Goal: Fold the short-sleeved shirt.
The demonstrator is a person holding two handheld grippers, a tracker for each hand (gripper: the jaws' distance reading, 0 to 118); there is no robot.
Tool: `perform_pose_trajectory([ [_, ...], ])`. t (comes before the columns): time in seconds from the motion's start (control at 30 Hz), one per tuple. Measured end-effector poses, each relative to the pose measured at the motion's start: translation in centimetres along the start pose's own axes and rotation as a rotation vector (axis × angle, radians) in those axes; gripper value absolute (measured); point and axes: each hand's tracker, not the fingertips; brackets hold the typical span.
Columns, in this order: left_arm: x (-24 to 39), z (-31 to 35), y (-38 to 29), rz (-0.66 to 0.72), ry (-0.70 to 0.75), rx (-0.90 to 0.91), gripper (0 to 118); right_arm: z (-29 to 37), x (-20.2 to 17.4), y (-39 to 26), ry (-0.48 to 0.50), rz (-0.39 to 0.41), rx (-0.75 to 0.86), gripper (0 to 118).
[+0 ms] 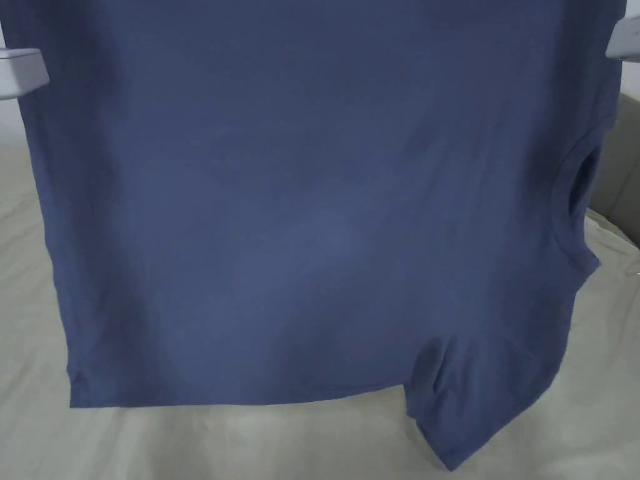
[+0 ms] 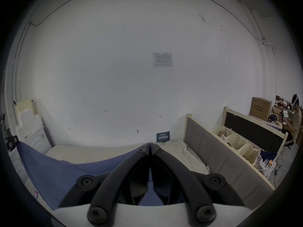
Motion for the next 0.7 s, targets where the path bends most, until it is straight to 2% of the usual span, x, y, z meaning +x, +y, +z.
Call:
perform_pose_trajectory([
  [0.07, 1.8, -2.5, 0.4, -0.004, 0.003, 0.016, 0, -2.8, -0.7, 1.3, -0.012, -0.028, 0.003, 0],
  [0.2, 4.7, -7.4, 0.8, -0.090, 0.034, 0.077, 0, -7.4, -2.2, 3.5, -0.063, -0.002, 0.064, 0],
  [0.33, 6.3, -11.4, 0.9, -0.020, 0.067, 0.167, 0, -11.1, -3.6, 4.7, -0.079, -0.016, 0.122, 0],
  [0.4, 7.1, -12.9, 0.8, -0.012, 0.076, 0.176, 0, -12.4, -4.3, 4.7, -0.099, 0.009, 0.147, 0],
  [0.47, 7.8, -14.2, 0.4, -0.001, 0.079, 0.198, 0, -13.8, -4.9, 4.4, -0.131, 0.019, 0.189, 0],
  [0.57, 8.8, -15.8, -1.4, -0.011, 0.075, 0.207, 0, -15.5, -4.9, 3.0, -0.139, -0.039, 0.221, 0],
  [0.7, 9.9, -18.1, -6.3, -0.043, 0.063, 0.139, 0, -18.3, -4.7, -1.2, -0.133, -0.005, 0.150, 0],
])
